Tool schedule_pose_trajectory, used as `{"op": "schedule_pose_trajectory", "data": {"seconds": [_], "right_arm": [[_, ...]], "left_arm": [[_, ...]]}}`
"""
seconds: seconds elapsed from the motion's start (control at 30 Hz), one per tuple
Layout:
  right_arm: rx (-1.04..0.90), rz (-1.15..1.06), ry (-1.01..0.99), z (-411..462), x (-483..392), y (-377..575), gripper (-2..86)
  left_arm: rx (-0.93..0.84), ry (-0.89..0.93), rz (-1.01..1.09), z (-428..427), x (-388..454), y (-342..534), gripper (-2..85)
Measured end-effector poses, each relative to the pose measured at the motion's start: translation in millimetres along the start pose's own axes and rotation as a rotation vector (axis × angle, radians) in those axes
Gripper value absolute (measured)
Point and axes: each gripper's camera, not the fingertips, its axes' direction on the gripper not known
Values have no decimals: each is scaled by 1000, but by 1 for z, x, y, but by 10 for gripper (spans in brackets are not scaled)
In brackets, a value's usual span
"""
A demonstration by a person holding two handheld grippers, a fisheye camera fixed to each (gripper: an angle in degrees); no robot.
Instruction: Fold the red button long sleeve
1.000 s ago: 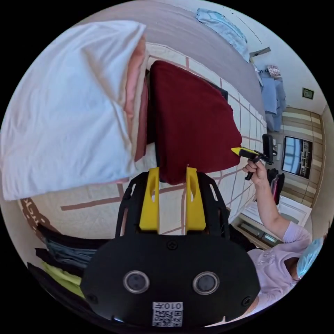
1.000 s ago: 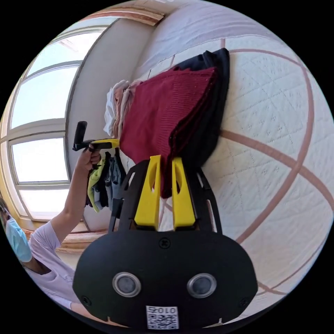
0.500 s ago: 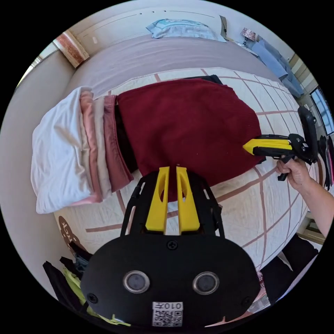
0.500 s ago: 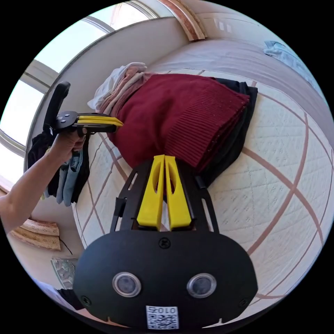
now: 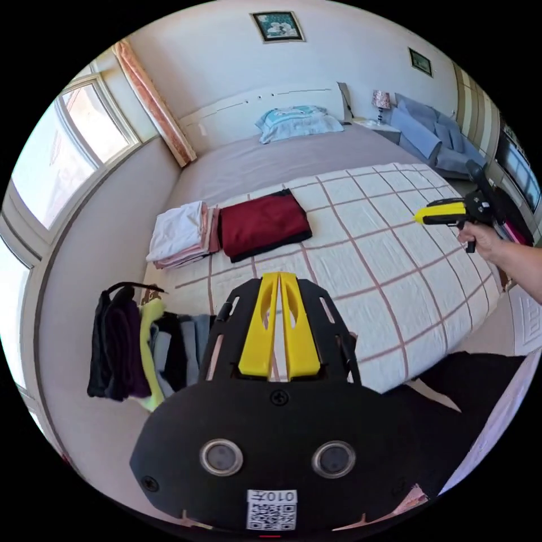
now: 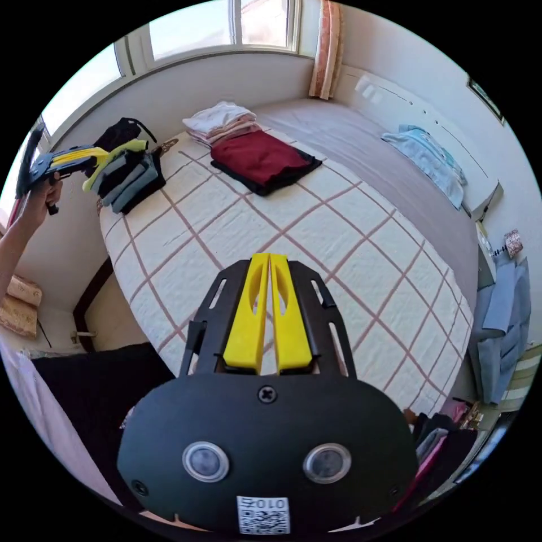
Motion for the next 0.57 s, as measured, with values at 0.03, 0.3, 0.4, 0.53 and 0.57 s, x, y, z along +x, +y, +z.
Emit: {"op": "schedule_pose_trajectory", "data": {"seconds": [0.03,0.3,0.4,0.53,0.57], "right_arm": [[-11,23,33,-10,0,21,23],[246,237,57,-146,36,181,35],[393,266,124,-182,39,227,43],[529,287,196,-208,39,295,70],[538,303,221,-213,38,317,82]], "left_arm": [[-9,-2,-4,-38,20,21,-1],[183,42,-48,-225,106,51,13],[348,36,-54,-287,137,46,24],[575,56,-77,-370,179,55,35],[649,56,-76,-394,190,62,37]]}}
